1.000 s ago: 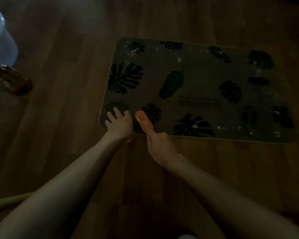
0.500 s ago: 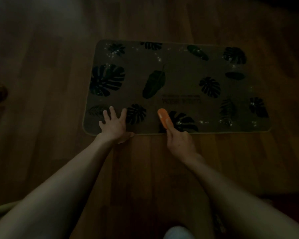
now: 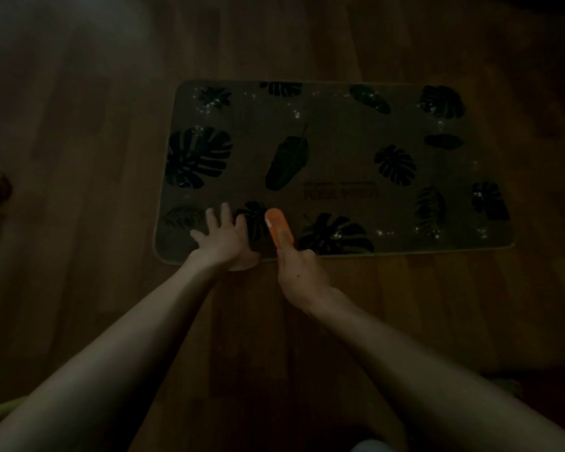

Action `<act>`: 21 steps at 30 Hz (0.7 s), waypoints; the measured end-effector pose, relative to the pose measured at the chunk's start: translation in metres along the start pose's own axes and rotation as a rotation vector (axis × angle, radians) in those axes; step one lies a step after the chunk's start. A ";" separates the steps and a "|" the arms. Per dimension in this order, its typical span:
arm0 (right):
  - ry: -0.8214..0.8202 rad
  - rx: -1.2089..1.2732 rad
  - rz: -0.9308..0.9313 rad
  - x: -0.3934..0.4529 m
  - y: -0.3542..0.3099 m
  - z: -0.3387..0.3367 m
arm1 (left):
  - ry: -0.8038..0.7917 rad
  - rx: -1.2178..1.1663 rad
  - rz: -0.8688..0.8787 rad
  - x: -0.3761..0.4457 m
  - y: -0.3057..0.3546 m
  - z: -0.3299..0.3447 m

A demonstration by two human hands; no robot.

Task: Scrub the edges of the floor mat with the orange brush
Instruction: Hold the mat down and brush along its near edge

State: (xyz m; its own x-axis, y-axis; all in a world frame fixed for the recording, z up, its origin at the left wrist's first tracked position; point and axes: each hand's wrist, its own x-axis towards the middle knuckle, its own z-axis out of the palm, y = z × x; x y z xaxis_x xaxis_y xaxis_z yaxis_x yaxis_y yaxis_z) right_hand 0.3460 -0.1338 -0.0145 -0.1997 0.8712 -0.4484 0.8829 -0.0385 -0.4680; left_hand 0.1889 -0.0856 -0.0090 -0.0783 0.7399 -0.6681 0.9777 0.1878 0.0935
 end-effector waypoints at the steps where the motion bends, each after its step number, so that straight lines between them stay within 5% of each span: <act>1: -0.023 -0.007 -0.026 0.002 -0.006 0.003 | 0.030 0.001 0.051 0.001 0.003 0.001; 7: 0.014 -0.142 -0.054 0.006 0.021 -0.016 | 0.133 -0.020 0.082 0.005 0.011 0.022; 14: 0.113 -0.081 0.137 -0.006 0.091 -0.042 | 0.156 0.016 0.057 0.003 0.016 0.023; 21: 0.100 0.054 0.045 -0.003 0.051 -0.014 | 0.240 0.001 0.062 0.008 0.010 0.027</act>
State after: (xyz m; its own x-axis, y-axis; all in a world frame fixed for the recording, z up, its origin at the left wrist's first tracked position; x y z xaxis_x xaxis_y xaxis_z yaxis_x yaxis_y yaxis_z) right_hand 0.3975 -0.1316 -0.0258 -0.1147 0.9122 -0.3933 0.8652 -0.1028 -0.4907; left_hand 0.2037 -0.0952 -0.0338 -0.0619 0.8821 -0.4669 0.9822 0.1369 0.1284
